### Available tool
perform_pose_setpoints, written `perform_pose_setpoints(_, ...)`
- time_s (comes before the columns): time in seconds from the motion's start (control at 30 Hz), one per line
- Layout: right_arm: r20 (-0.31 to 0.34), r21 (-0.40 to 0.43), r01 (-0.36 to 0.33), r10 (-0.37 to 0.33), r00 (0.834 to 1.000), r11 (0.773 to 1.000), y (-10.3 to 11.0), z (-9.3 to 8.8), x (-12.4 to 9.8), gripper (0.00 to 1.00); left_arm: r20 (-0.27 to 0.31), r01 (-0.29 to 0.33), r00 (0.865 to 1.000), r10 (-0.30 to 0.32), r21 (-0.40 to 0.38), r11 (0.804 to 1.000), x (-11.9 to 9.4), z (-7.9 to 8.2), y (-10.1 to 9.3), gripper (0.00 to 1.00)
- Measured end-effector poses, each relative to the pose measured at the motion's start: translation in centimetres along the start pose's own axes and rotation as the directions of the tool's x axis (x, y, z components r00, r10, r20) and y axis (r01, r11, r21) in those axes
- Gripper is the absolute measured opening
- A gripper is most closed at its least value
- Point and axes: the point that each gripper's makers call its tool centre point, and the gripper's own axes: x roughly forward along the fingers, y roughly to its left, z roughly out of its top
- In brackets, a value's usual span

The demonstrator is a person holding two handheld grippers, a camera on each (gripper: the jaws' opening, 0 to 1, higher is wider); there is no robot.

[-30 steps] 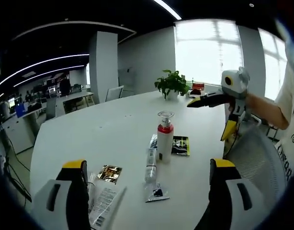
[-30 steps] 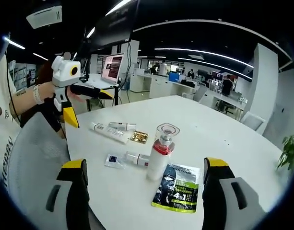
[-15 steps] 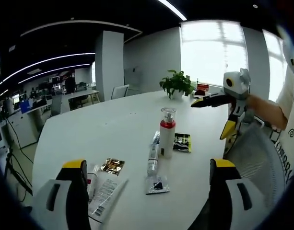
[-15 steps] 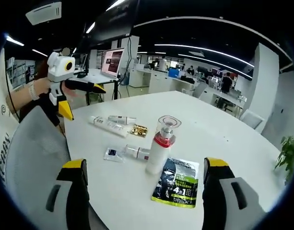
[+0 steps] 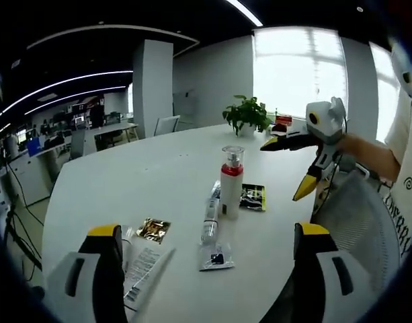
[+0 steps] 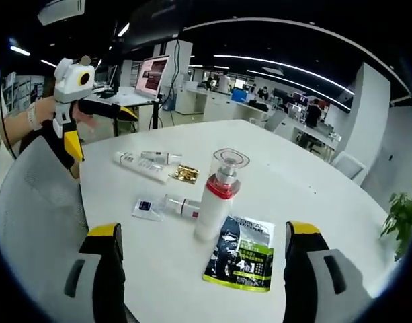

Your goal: Arrange the skincare products in the storage area until every visible bottle or jar stands upright without overlapping.

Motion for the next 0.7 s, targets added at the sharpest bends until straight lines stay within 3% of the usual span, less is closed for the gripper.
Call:
perform_pose_setpoints(0.37,-0.024,0.024,0.001,-0.001,1.0,1.0,0.4,-1.5,2.5,1.0,-0.015,-0.022,1.0,0.022,0.0,1.0,0.5,-0.5,0.6,0.99)
perform_pose_setpoints(0.47,-0.022,0.041,0.001,0.0,1.0,0.999,0.5,-1.8,2.9,1.0,0.004,-0.04,0.999,0.039,0.008,0.999,1.3,-0.2,0.6,0.99)
perform_pose_setpoints(0.7,-0.019,0.06,-0.004,0.005,1.0,0.998,0.9,-2.2,3.3,1.0,-0.05,-0.03,0.998,0.031,0.016,0.999,2.9,-1.3,1.4,0.99)
